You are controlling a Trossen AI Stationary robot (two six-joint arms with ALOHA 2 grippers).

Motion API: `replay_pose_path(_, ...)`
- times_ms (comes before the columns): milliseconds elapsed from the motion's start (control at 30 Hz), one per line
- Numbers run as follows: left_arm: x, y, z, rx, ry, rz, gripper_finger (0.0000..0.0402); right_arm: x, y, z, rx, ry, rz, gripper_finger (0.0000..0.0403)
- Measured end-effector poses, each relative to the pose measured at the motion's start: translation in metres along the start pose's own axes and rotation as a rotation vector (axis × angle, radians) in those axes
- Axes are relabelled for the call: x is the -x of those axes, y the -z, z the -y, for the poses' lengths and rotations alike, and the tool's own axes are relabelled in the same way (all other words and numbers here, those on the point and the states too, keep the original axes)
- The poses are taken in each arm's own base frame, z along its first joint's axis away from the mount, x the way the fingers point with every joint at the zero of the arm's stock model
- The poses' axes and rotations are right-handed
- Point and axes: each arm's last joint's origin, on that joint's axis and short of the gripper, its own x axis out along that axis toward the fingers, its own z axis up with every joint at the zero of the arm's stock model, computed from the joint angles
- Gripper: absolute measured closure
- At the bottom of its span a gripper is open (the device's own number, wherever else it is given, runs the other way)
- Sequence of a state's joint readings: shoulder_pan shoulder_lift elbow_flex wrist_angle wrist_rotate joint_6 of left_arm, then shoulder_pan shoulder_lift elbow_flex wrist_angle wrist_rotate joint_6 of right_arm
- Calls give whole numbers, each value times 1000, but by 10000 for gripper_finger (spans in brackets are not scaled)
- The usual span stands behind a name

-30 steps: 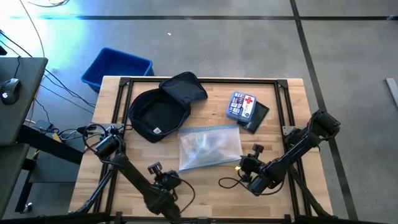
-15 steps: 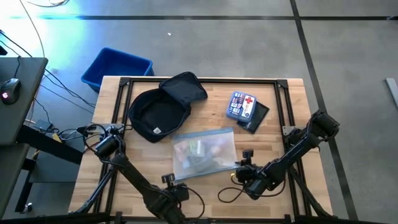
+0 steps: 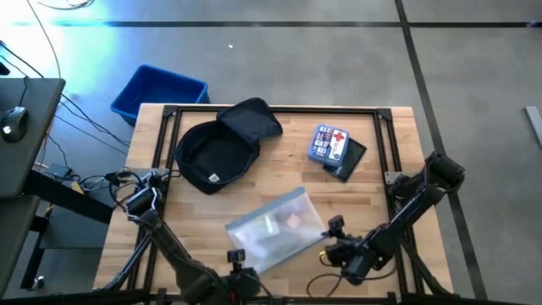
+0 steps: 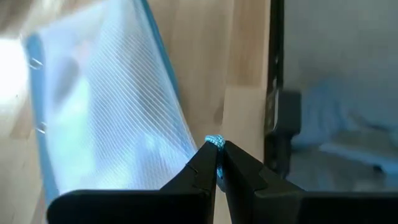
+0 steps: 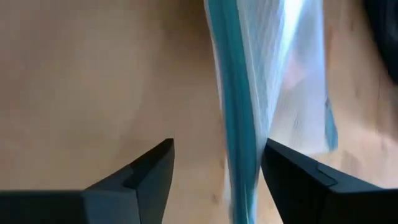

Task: Unpack backpack
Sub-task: Close the transparent zip bag, then put the transparent zip bag into the bag pack

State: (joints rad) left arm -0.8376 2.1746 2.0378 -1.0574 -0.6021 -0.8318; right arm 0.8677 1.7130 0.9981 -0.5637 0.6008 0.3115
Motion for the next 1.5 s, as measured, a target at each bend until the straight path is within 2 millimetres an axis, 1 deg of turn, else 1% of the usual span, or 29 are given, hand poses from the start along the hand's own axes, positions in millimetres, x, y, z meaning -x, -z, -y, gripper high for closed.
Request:
replay_pose_path(133, -1, -3, -1, 17, -6, 17, 383, 1, -11, -3, -73, -58, 83, 183)
replay_pose_path(200, -3, -5, -3, 43, -13, 21, 373, 1, -12, -4, -69, -77, 91, 183)
replay_pose_path(333, -6, -8, -6, 78, -34, 38, 363, -1, -16, 0, 45, -38, 128, 183)
replay_pose_path(400, -6, -10, -8, 95, -69, 75, 363, -2, -21, -2, 133, -58, 166, 183)
replay_pose_path(500, -7, -10, -12, 124, -133, 115, 366, -6, -26, -15, 234, -112, 234, 182)
replay_pose_path(600, -14, -7, -24, 140, -239, 93, 372, -13, -33, -32, 328, -104, 242, 182)
replay_pose_path(667, -24, -4, -38, 155, -318, 43, 378, -24, -39, -43, 387, -33, 226, 182)
replay_pose_path(800, -61, 7, -64, 163, -414, -96, 396, -43, -57, -66, 463, 199, 207, 182)
replay_pose_path(900, -88, 16, -84, 181, -455, -182, 400, -58, -67, -80, 496, 303, 172, 182)
replay_pose_path(1000, -113, 28, -99, 186, -451, -246, 401, -68, -77, -92, 518, 334, 131, 182)
replay_pose_path(1100, -134, 35, -106, 214, -379, -284, 401, -80, -81, -99, 555, 419, 69, 182)
replay_pose_path(1167, -144, 39, -106, 204, -311, -293, 402, -88, -84, -100, 566, 471, 34, 182)
replay_pose_path(1233, -148, 36, -103, 212, -238, -262, 401, -95, -87, -97, 577, 478, 1, 182)
replay_pose_path(1300, -149, 36, -101, 201, -220, -250, 401, -98, -89, -93, 560, 472, -19, 182)
replay_pose_path(1400, -146, 35, -97, 183, -203, -232, 401, -102, -91, -80, 506, 432, -55, 180)
replay_pose_path(1500, -144, 34, -92, 193, -186, -209, 401, -108, -92, -69, 510, 444, -99, 169)
